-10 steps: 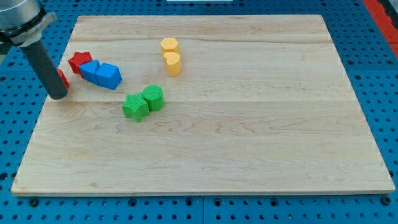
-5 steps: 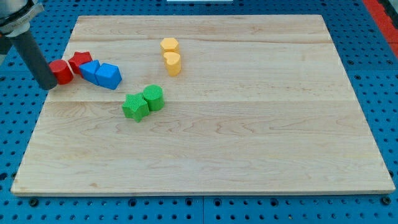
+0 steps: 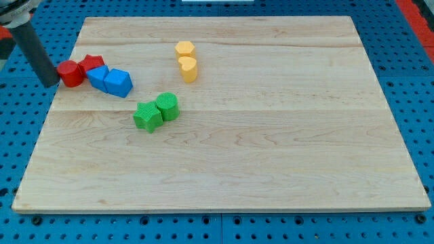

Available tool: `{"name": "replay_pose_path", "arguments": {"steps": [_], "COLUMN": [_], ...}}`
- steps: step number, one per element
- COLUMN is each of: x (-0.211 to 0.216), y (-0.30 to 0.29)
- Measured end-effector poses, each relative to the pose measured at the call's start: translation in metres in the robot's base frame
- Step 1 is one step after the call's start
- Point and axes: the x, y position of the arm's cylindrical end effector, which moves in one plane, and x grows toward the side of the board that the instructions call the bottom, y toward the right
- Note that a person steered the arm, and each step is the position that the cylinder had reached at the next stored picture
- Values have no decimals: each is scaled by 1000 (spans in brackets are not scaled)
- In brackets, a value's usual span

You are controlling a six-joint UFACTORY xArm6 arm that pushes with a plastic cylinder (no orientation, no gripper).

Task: Slide the red circle into the red star

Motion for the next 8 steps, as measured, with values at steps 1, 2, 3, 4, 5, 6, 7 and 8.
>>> {"name": "replay_pose_path", "arguments": {"steps": [1,2,3,4,5,6,7,8], "x": [0,0,-3,-11,-12,-23,-39,-39], "y": [19,32,33,33,57,71,80,98]}}
